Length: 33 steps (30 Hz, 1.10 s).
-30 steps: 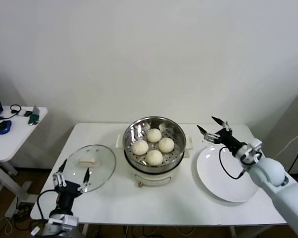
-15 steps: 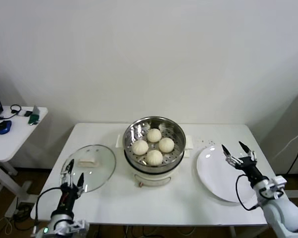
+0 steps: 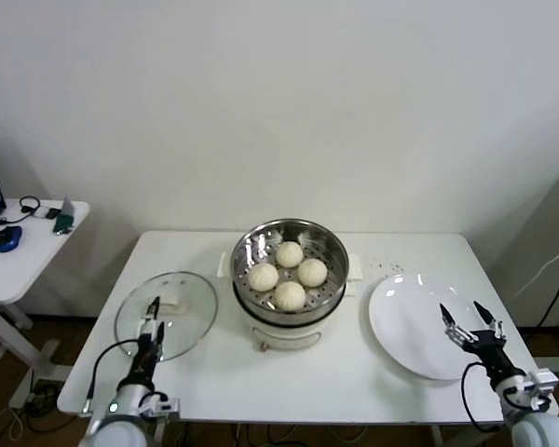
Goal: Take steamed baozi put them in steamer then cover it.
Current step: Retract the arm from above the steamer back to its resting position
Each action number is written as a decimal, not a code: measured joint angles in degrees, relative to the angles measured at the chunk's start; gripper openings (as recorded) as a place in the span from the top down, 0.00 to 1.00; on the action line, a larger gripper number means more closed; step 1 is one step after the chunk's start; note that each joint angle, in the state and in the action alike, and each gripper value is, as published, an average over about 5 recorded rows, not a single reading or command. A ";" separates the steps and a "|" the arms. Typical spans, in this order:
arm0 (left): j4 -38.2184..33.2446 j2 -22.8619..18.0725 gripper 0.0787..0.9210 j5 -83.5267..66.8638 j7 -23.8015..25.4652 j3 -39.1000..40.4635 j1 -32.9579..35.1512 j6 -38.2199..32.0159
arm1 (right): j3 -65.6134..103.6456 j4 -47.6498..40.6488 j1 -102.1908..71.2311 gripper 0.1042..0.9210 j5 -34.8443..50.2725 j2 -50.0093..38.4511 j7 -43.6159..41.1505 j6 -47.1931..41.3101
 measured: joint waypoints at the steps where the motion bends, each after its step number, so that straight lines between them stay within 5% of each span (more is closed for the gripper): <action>1: 1.08 -0.05 0.12 0.42 -0.10 0.07 -0.80 -0.09 | 0.21 0.03 -0.22 0.12 -0.22 0.21 -0.07 -0.04; 19: 17.53 0.58 0.12 4.76 -2.06 1.45 -13.51 -2.05 | 2.05 -0.15 -1.49 0.12 -2.47 2.98 -0.51 -0.29; 33: 23.40 1.58 0.12 3.14 -2.97 2.66 -19.40 -2.36 | 2.02 -1.07 -1.09 0.12 -4.10 4.92 -0.97 -0.05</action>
